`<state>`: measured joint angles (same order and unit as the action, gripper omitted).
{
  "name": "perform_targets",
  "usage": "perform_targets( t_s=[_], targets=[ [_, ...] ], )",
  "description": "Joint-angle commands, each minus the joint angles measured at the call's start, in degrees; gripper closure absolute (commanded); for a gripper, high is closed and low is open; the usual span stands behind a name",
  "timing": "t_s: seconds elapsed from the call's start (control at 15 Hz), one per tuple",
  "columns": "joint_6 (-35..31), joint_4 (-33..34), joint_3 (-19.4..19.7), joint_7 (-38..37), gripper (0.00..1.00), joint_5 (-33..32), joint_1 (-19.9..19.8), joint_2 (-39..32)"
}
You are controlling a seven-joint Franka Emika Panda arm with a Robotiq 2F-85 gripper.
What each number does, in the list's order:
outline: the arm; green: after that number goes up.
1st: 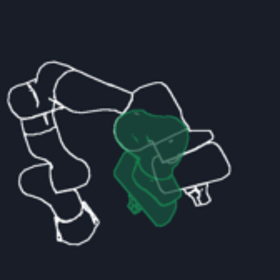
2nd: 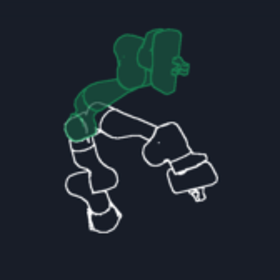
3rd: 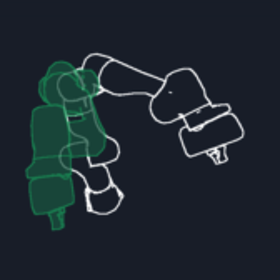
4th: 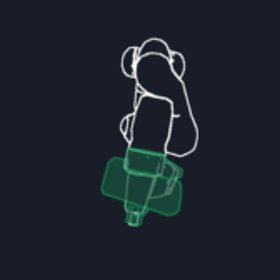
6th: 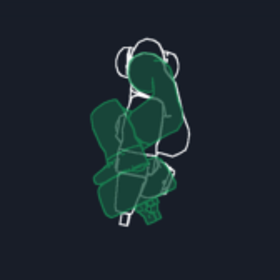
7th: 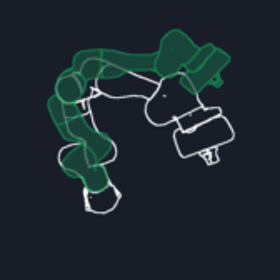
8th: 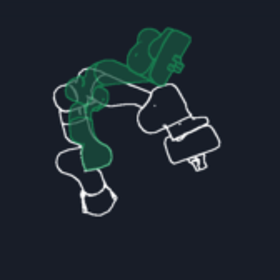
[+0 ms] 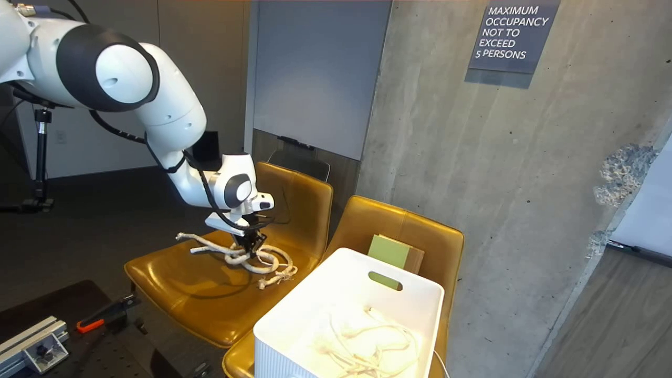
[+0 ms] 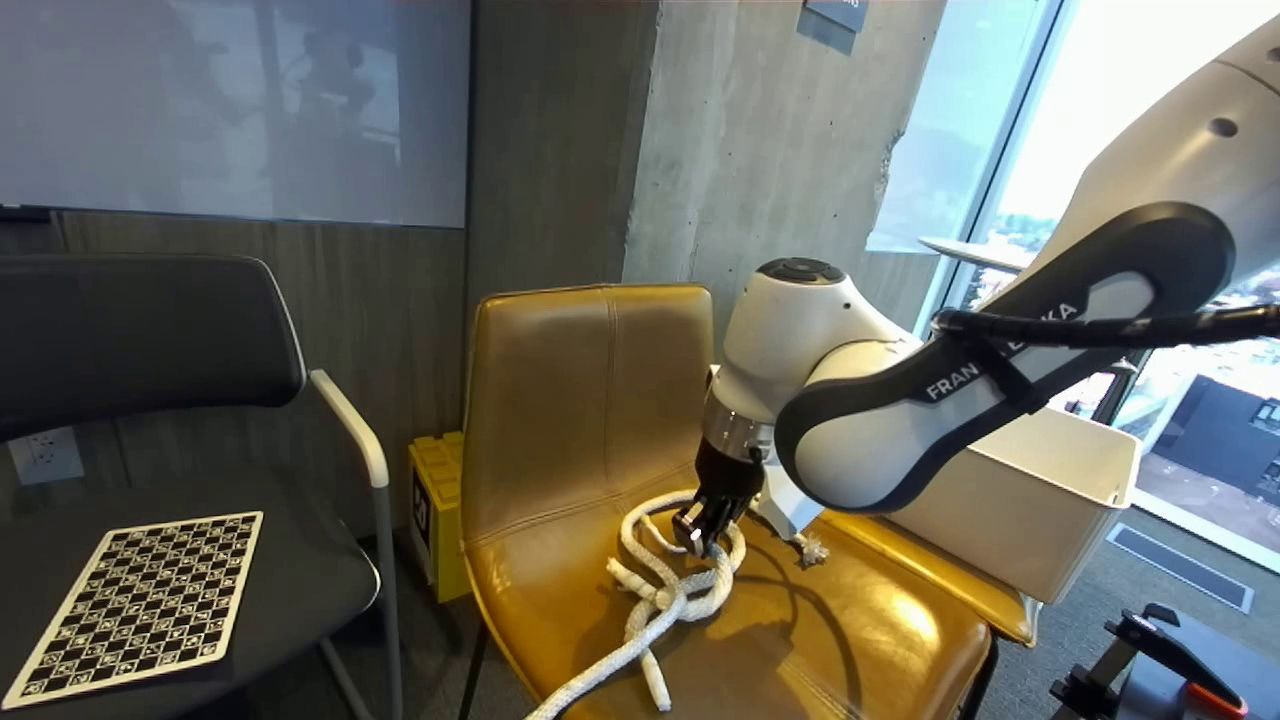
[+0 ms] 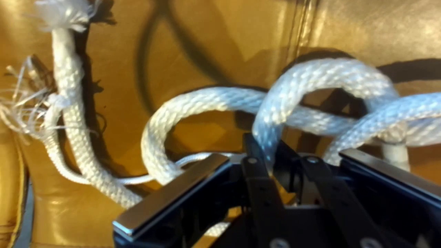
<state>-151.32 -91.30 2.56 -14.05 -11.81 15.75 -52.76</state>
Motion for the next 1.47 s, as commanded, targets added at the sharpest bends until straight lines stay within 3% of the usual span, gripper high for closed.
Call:
perform_targets(
  t_s=[0.0, 0.6, 1.27, 1.4],
  targets=[
    [4.35, -3.33, 1.74, 0.54, 0.97, 0.72, -0.17, 8.11],
    [12.78, -5.07, 5.64, 0.47, 0.97, -1.88, -4.91, 27.91],
    [21.84, 0.88, 8.33, 8.32, 0.97, 2.71, -22.38, 39.59],
    [22.79, -0.97, 9.18, 10.6, 0.97, 3.51, -25.34, 41.6]
  ],
)
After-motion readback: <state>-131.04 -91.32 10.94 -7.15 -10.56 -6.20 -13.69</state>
